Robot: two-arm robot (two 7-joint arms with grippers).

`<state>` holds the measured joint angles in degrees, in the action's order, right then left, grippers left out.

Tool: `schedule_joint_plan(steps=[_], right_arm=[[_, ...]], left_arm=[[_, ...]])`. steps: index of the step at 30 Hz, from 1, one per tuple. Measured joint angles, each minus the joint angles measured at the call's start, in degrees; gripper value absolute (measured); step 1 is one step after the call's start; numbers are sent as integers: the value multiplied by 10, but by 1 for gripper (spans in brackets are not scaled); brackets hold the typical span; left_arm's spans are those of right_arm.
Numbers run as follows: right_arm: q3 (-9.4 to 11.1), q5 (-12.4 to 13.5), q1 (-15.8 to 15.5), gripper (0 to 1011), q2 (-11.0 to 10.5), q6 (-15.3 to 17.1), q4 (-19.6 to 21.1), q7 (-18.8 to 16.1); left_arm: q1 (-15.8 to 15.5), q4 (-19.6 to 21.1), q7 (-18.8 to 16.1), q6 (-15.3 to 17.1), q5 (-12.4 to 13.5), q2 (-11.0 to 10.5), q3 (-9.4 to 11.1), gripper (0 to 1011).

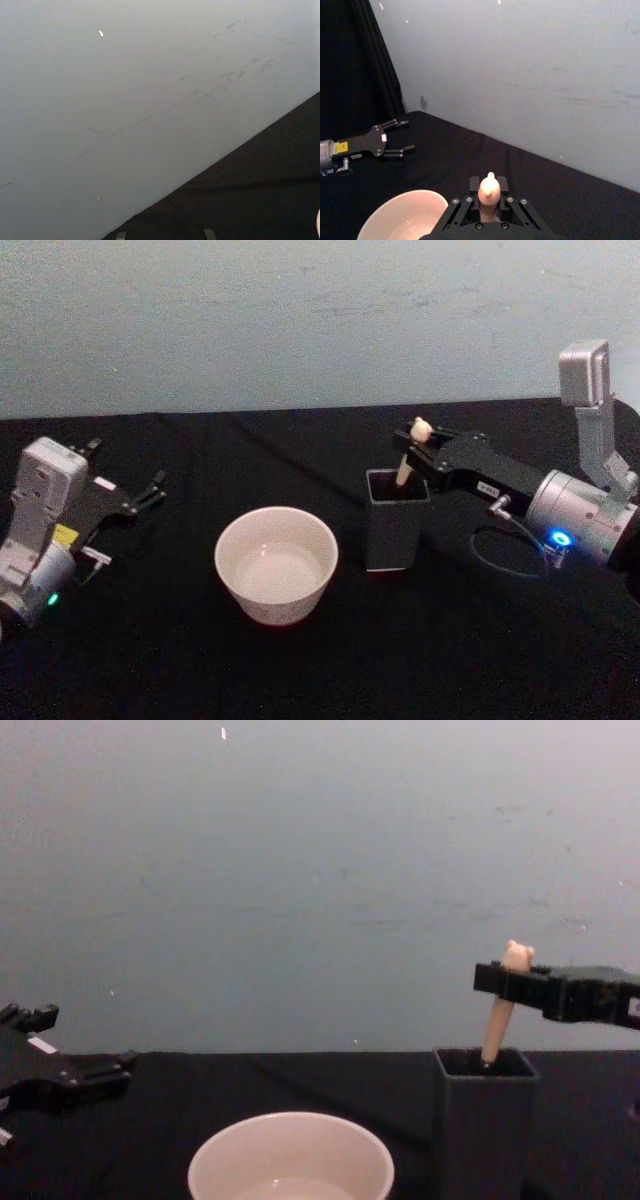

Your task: Pick up the stirring spoon with one hand, stir inside the cup, then place it back in its original position.

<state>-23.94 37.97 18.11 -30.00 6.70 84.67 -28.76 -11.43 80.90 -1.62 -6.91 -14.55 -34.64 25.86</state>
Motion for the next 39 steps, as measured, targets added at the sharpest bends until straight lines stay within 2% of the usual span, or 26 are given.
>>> schedule_joint_plan(steps=[14,39], right_arm=[[-6,-4,-2,202,8,1,-26,4],[-10,-10,-4,202,15,6,-39,9]], left_arm=[[0,0,0,0,0,0,0,1001],[0,0,0,0,0,0,0,1002]])
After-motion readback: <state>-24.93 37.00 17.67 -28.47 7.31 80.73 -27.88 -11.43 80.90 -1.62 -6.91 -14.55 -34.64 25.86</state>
